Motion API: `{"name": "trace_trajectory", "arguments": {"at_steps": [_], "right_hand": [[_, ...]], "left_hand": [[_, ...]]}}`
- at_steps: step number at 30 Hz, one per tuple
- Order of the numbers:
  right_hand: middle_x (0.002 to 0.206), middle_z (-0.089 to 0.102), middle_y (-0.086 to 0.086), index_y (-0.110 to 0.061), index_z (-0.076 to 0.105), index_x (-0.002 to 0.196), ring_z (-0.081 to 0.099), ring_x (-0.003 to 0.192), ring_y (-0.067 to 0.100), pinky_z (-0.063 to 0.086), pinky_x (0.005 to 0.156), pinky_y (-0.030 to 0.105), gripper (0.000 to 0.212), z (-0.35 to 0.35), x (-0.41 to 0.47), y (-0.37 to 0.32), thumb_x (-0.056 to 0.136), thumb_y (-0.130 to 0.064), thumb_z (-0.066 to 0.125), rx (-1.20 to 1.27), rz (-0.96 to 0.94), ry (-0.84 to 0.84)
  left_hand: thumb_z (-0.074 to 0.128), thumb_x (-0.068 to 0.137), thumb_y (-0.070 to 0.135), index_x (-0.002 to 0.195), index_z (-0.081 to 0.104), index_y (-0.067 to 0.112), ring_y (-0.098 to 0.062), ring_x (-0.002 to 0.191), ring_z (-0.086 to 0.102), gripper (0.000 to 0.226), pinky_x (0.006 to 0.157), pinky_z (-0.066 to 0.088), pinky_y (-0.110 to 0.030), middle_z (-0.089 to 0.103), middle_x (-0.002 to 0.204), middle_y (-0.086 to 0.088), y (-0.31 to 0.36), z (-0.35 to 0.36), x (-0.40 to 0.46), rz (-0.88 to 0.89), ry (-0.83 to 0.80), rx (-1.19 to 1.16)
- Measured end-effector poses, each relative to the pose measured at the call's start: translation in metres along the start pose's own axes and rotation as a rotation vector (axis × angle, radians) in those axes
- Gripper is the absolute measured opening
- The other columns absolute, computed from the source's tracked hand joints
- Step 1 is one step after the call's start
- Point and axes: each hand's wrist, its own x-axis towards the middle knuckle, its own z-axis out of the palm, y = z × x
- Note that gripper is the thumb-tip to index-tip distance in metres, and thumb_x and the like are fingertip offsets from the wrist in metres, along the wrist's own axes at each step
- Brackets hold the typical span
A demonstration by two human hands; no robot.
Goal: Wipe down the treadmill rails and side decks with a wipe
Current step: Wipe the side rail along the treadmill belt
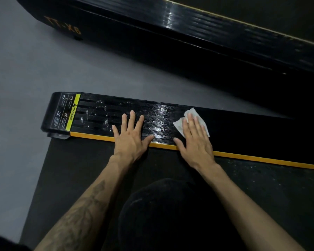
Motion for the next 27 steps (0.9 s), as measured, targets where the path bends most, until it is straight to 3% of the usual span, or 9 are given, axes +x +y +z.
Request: {"name": "trace_trajectory", "arguments": {"at_steps": [5, 8, 12, 16, 19, 27], "right_hand": [[0.169, -0.022, 0.005, -0.016, -0.010, 0.162, -0.022, 0.156, 0.020, -0.006, 0.129, 0.042, 0.082, -0.008, 0.038, -0.024, 0.104, -0.064, 0.021, 0.075, 0.085, -0.036], [0.169, -0.020, 0.001, -0.018, -0.007, 0.164, -0.020, 0.157, 0.018, -0.009, 0.128, 0.039, 0.080, -0.006, 0.034, -0.032, 0.105, -0.062, 0.027, 0.067, -0.066, -0.041], [0.173, -0.002, 0.000, -0.019, 0.007, 0.165, -0.007, 0.159, 0.016, 0.007, 0.130, 0.043, 0.078, -0.005, 0.006, 0.002, 0.102, -0.061, 0.024, 0.015, -0.214, -0.026], [0.172, -0.011, 0.003, -0.018, -0.003, 0.164, -0.014, 0.158, 0.017, -0.004, 0.129, 0.037, 0.079, -0.011, 0.020, 0.001, 0.101, -0.064, 0.009, -0.011, -0.047, -0.027], [0.170, -0.018, 0.005, -0.016, -0.008, 0.162, -0.019, 0.157, 0.020, -0.009, 0.128, 0.038, 0.079, -0.011, 0.044, -0.027, 0.105, -0.064, 0.017, 0.046, 0.067, -0.021], [0.172, -0.004, 0.000, -0.022, 0.003, 0.165, -0.008, 0.159, 0.016, 0.004, 0.130, 0.042, 0.077, -0.009, 0.019, -0.012, 0.101, -0.063, 0.014, -0.028, -0.238, -0.054]], "left_hand": [[0.038, 0.099, 0.069, 0.164, 0.001, 0.031, -0.028, 0.157, -0.018, 0.084, 0.123, 0.000, -0.065, -0.017, 0.171, -0.002, 0.000, 0.002, 0.001, 0.000, 0.011, -0.008], [0.039, 0.099, 0.069, 0.165, 0.002, 0.031, -0.028, 0.157, -0.017, 0.084, 0.124, 0.001, -0.065, -0.017, 0.172, -0.002, -0.001, 0.002, 0.000, 0.000, 0.009, -0.008], [0.037, 0.099, 0.069, 0.164, 0.000, 0.031, -0.028, 0.157, -0.018, 0.084, 0.124, 0.002, -0.064, -0.018, 0.171, -0.001, -0.001, 0.000, 0.000, 0.004, 0.000, 0.002], [0.035, 0.100, 0.070, 0.164, -0.002, 0.031, -0.028, 0.157, -0.018, 0.084, 0.124, 0.001, -0.064, -0.019, 0.171, -0.001, -0.001, 0.000, 0.000, 0.007, -0.005, 0.014], [0.036, 0.099, 0.071, 0.164, -0.001, 0.032, -0.028, 0.157, -0.017, 0.084, 0.125, 0.003, -0.064, -0.018, 0.171, -0.001, -0.001, 0.001, 0.000, 0.003, 0.004, 0.025], [0.035, 0.098, 0.072, 0.165, 0.001, 0.032, -0.027, 0.158, -0.014, 0.084, 0.125, 0.007, -0.063, -0.015, 0.172, 0.000, -0.004, -0.001, -0.002, 0.018, 0.013, 0.039]]}}
